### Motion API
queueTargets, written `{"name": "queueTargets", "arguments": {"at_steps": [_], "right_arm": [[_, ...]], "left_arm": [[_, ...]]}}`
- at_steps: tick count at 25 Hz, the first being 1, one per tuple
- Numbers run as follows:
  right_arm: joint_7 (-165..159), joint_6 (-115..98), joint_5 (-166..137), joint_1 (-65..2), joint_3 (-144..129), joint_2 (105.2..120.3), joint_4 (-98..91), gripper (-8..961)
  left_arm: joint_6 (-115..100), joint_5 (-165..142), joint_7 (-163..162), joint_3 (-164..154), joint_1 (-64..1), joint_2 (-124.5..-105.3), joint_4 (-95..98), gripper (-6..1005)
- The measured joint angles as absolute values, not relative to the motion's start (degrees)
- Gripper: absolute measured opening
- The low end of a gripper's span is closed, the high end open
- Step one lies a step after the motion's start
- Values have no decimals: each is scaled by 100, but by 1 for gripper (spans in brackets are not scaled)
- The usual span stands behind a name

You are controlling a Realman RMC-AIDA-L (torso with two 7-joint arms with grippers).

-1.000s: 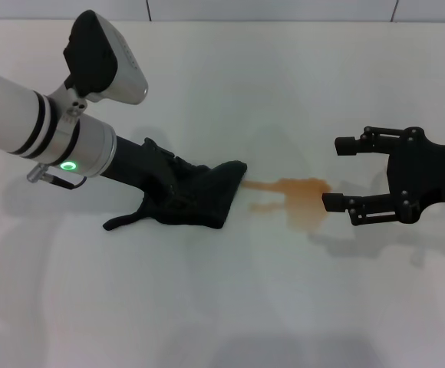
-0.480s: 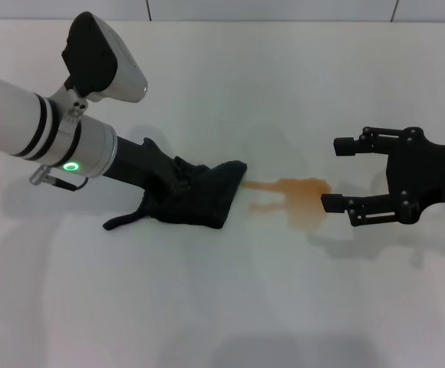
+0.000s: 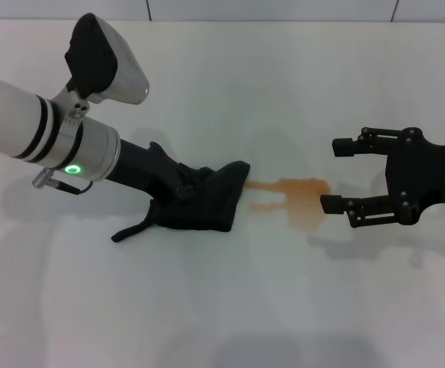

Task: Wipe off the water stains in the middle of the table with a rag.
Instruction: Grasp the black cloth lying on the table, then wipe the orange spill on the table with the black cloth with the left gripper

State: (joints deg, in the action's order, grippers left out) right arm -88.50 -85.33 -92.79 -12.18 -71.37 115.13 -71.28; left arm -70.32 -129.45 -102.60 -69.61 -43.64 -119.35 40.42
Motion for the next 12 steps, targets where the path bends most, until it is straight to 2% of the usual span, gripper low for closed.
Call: {"name": "queueTargets", "arguments": {"at_steps": [12], "right_arm": [[-8850,-8585,-9264,-1221,-7142,11513,-7112,842]], "left_arm": [[-6680,-12785,-9717,-6959,-4440,-11927,4004,47]]}}
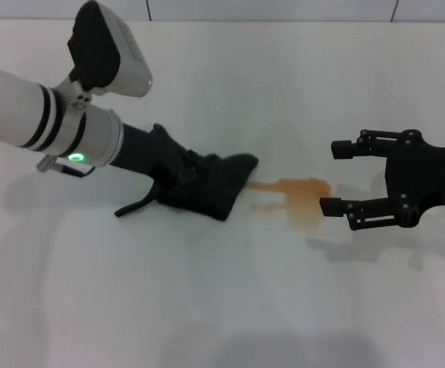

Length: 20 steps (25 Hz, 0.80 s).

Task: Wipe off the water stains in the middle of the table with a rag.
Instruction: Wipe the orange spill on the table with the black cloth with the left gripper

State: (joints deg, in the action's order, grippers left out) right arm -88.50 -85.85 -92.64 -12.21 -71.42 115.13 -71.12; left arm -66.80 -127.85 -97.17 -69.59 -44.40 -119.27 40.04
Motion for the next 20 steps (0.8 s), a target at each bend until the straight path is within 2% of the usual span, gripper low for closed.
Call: {"name": "queueTargets", "arguments": {"at_steps": [11,20], "right_arm": [[-8847,-8574,-9211,-1255,-7145,11513,-7075,842],[-8831,-8577,-9210,-1257,-7156,11511,-7111,842]], "left_arm": [[-5968,-12587,-9131,-6958,-5017,-11934,3060,40],[-5622,-11864,-8581,-6961,-5244,-11939,2638,39]]}}
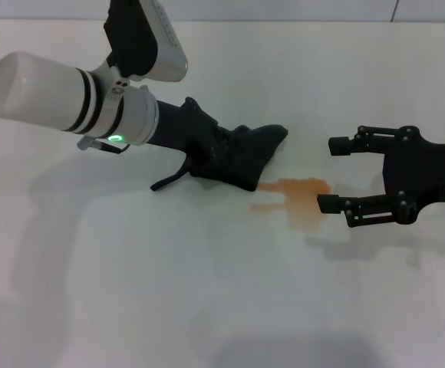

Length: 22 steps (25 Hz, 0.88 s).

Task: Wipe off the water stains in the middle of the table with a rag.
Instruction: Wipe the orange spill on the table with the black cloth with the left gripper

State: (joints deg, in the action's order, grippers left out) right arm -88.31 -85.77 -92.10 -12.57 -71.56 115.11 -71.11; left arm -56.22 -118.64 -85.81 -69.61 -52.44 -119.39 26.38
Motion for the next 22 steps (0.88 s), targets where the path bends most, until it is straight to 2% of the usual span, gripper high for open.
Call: {"name": "queueTargets", "arguments": {"at_steps": [9,22], "right_arm": [[-8818,-8587,-9234,-1257,-7149,11504,-7136,842],[-8826,-8587,-9248,-1257,-7221,11504,-7133,841]], "left_arm": [[-5544,-10992,-8156,-7166,-5329,-11974,2196,38],[-5381,-9233,-8172,-9486,-5242,-11994,2123,37]]}}
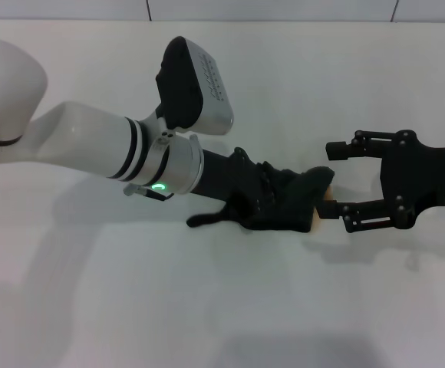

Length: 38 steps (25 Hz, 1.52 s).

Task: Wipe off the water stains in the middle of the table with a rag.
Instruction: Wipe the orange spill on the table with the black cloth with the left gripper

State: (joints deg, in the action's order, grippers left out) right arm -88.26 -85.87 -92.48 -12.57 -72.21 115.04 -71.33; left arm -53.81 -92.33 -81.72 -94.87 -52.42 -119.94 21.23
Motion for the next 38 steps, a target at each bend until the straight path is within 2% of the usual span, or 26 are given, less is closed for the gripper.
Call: {"name": "queueTargets", "arguments": {"at_steps": [22,38], "right_arm": [[-8850,-8531,-9211,-1275,-7335,11505,-7128,839],[-8850,-8524,-9210,-1275,-7349,11513,-7076,837]], "left_arm": [[-6035,-9047,-7945,-9886,-5360,-12001,2284,37],[-4968,-9098,-7361,-9835,-5474,-11929,2250,37]]}}
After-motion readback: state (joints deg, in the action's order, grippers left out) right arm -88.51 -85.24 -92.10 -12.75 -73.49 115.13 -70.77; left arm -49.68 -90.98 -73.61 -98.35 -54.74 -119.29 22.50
